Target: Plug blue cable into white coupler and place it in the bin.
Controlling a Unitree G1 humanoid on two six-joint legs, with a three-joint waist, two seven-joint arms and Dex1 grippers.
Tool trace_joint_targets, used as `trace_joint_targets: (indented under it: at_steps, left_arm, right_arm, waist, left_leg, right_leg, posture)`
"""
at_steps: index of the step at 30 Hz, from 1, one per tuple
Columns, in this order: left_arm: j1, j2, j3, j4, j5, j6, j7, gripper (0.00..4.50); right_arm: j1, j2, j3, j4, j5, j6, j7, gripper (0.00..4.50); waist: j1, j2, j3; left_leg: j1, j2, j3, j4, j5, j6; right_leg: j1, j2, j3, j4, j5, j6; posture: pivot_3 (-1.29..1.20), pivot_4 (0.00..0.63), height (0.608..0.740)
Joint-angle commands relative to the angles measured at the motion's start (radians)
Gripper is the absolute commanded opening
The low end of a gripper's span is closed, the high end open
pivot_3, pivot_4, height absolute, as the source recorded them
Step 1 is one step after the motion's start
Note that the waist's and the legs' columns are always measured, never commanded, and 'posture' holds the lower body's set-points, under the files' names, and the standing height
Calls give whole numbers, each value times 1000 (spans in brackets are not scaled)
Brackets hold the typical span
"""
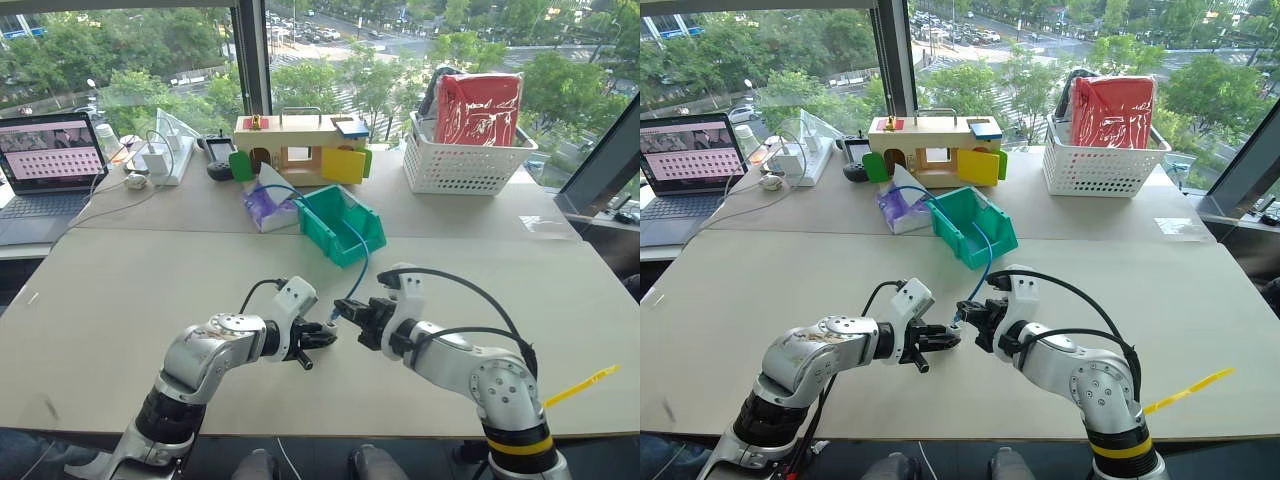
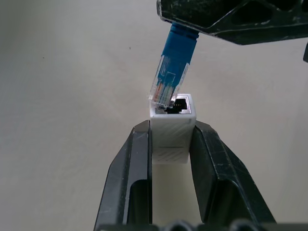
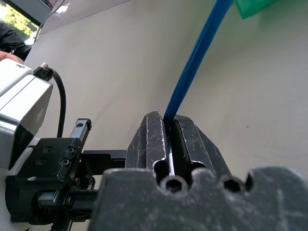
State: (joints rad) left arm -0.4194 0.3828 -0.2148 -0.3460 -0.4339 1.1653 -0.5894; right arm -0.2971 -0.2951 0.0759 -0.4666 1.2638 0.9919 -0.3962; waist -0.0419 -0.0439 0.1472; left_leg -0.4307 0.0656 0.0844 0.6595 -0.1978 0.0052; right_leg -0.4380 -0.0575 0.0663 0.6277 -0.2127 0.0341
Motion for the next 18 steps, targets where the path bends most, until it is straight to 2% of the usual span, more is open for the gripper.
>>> trace_joint_targets:
  at_steps: [1,10,18]
  left_arm:
    - [-20,-3,-16,-40,-18,-9,-3,619]
    - [-31,12,-44,-48,-10,-21,-5,619]
    - [-30,14,-58,-67,-13,-19,1,619]
  right_arm:
    - [11,-20,-5,-45,31,45,-10,0]
    - [7,-44,13,-52,22,101,-5,0]
    - [-25,-86,73,-55,-34,172,60,0]
  waist:
    - [0,0,0]
    - [1,0,0]
    - [3,0,0]
  left_leg:
    - [0,0,0,0,0,0]
    - [0,0,0,0,0,0]
    - [0,0,0,0,0,0]
  right_leg:
    - [0,0,0,0,0,0]
    - [0,0,0,0,0,0]
    - [0,0,0,0,0,0]
  posture:
    - [0,150,740]
    - [0,150,740]
    - [0,150,740]
